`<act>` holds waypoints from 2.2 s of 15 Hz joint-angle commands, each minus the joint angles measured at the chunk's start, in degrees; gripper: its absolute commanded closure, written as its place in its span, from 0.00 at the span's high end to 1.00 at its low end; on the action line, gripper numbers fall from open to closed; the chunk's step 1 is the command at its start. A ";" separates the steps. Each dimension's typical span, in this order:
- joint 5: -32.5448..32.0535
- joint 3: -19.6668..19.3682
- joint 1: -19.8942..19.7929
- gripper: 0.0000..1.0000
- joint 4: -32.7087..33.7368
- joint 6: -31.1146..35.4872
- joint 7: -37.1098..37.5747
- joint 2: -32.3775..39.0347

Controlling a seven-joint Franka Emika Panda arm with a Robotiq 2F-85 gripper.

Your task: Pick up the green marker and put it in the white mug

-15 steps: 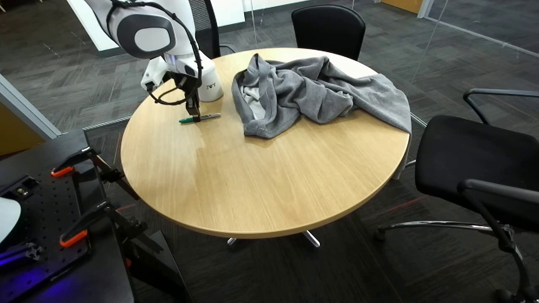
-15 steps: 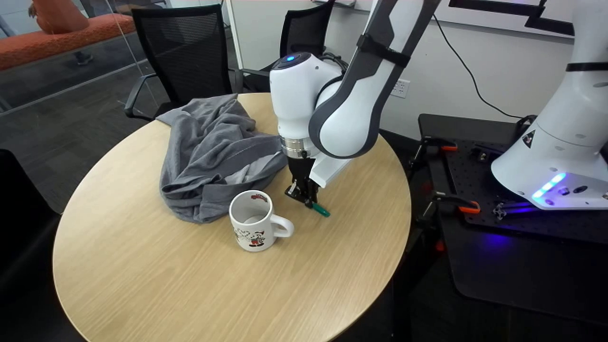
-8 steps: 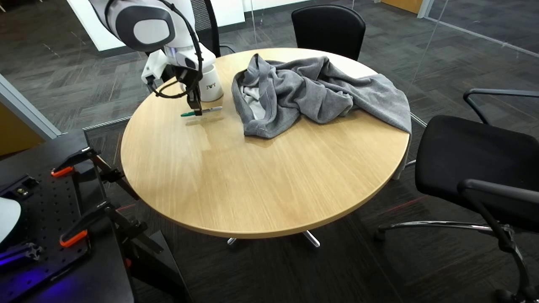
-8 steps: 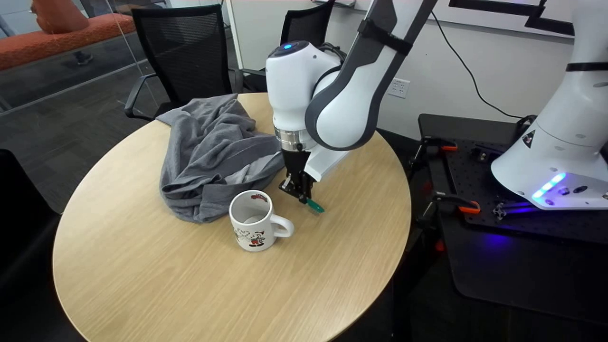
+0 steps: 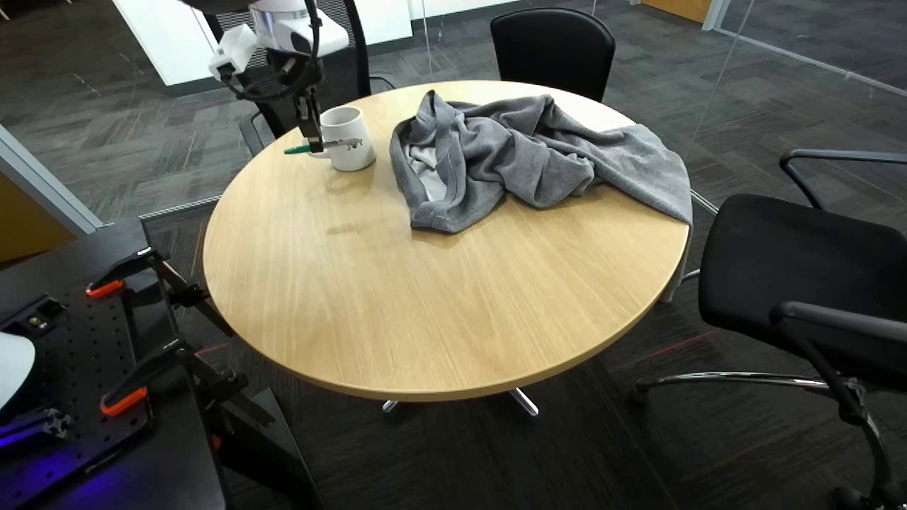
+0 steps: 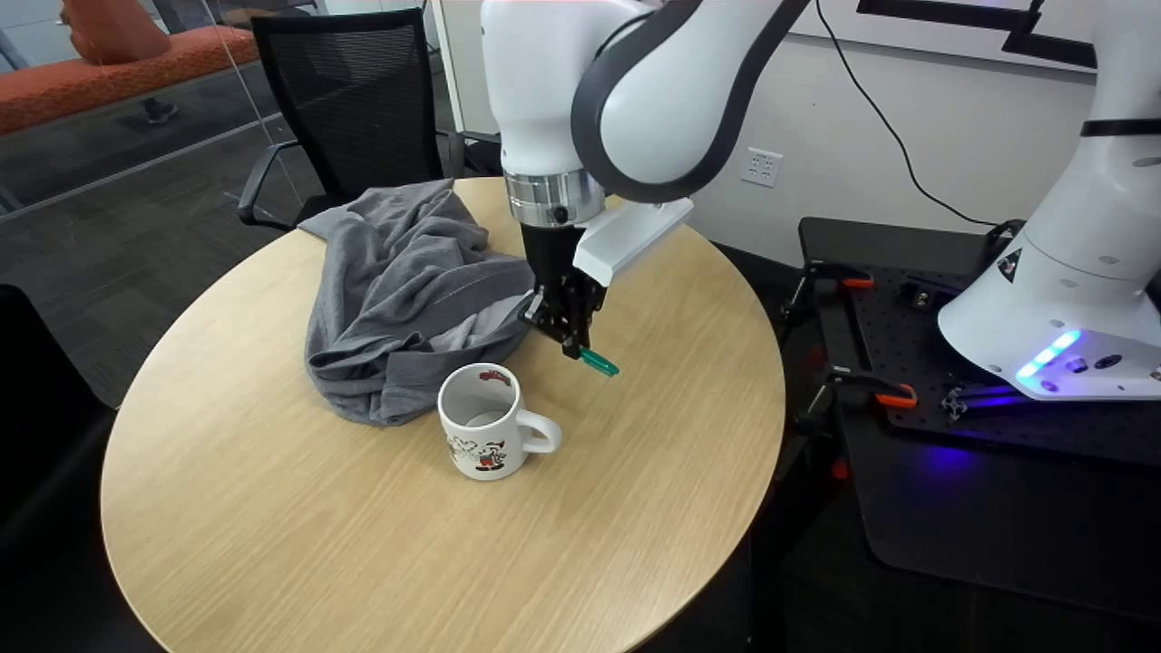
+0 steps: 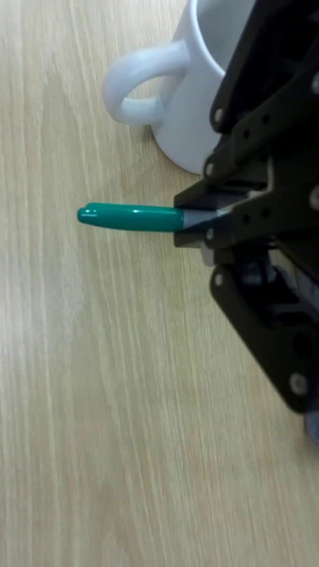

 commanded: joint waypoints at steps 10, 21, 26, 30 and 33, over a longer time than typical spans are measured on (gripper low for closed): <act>-6.50 1.16 -1.42 0.14 0.05 -13.62 6.20 -15.18; 1.73 3.44 -5.69 0.04 0.30 -4.14 -29.44 -12.62; 6.99 5.53 -8.51 0.04 0.67 -2.70 -50.95 -11.40; 9.99 7.95 -10.33 0.04 0.59 1.20 -66.27 -10.10; 17.24 11.43 -12.47 0.04 1.18 4.02 -79.49 -8.82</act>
